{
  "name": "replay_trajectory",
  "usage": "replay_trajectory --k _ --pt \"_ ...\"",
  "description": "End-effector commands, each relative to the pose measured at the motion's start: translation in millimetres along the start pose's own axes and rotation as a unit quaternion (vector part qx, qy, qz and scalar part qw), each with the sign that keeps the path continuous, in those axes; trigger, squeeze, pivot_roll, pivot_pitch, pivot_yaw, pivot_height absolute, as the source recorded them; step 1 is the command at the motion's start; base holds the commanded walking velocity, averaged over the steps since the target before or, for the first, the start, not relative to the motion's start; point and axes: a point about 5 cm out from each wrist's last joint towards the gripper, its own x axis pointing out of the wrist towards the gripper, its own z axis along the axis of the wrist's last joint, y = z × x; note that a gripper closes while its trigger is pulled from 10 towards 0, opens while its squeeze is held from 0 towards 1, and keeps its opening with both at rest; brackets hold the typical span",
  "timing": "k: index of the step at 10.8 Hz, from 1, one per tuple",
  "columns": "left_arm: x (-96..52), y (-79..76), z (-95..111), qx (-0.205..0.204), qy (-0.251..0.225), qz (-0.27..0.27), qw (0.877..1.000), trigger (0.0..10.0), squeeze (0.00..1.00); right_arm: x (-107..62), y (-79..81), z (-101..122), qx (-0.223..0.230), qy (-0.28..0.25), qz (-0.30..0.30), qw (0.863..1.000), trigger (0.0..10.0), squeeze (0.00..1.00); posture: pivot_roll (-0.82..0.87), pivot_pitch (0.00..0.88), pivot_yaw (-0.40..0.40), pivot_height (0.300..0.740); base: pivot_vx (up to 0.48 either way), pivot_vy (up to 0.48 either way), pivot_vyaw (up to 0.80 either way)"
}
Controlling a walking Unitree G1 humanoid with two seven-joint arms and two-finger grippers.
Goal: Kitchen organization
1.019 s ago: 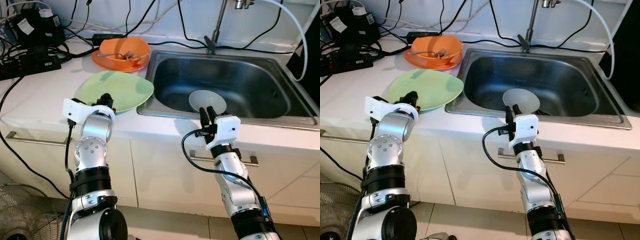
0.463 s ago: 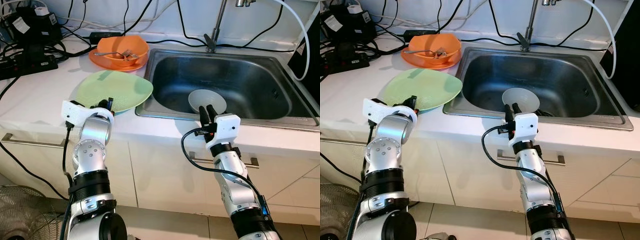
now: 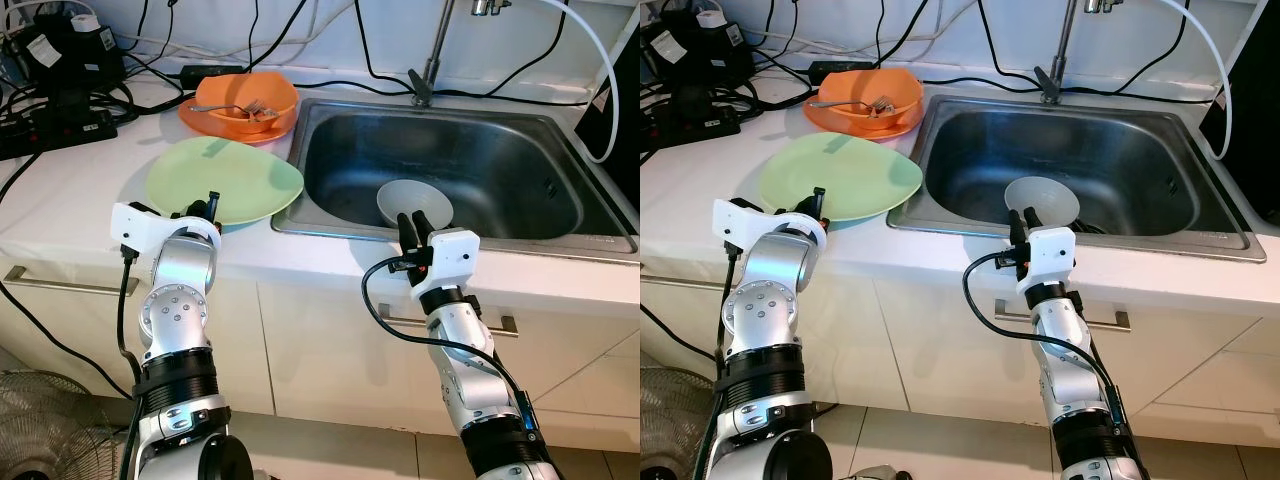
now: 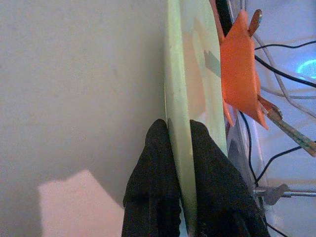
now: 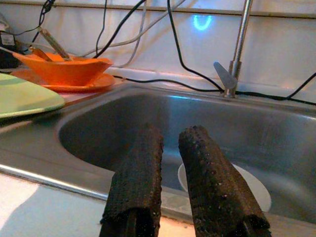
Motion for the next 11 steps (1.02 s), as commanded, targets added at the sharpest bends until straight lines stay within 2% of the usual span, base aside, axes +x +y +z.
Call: replay_trajectory --k 1,3,4,5,6,8,11 --pt "-3.9 5.9 -25 -0.004 0.040 0.023 0.999 0.0 0.00 2.0 1.0 -1 0.002 0.006 0.006 1.000 10.0 0.00 0.12 0.000 0.013 0.740 0.000 0.000 0.00" --pt "-9.4 9.1 -23 -0.001 0.035 0.024 0.999 0.0 0.00 1.5 0.6 -2 0.001 0.008 0.006 1.000 10.0 0.00 0.12 0.000 0.013 0.740 0.000 0.000 0.00" --pt "-15.4 8.0 -20 -0.011 0.027 0.003 1.000 0.0 0.00 1.8 0.8 -2 0.001 0.008 0.007 1.000 10.0 0.00 0.12 0.000 0.012 0.740 0.000 0.000 0.00" --pt "-22.7 -1.5 -17 -0.022 0.018 -0.056 0.998 2.1 0.00 2.1 0.9 -2 0.001 0.008 0.006 1.000 10.0 0.00 0.12 0.000 0.012 0.740 0.000 0.000 0.00" --pt "-32.0 -2.7 -11 -0.017 -0.006 -0.084 0.996 10.0 0.00 2.9 1.9 -2 0.002 0.009 0.008 1.000 10.0 0.00 0.13 0.000 0.008 0.740 0.000 0.000 0.00" --pt "-39.1 3.3 -5 -0.034 -0.027 -0.091 0.995 10.0 0.00 3.9 4.6 -3 0.004 0.011 0.012 1.000 10.0 0.00 0.14 0.000 0.001 0.740 0.000 0.000 0.00" --pt "-53.3 -8.8 3 -0.065 -0.054 -0.151 0.985 10.0 0.00 4.9 4.5 -3 0.003 0.012 0.015 1.000 10.0 0.00 0.15 0.000 -0.003 0.740 0.000 0.000 0.00"
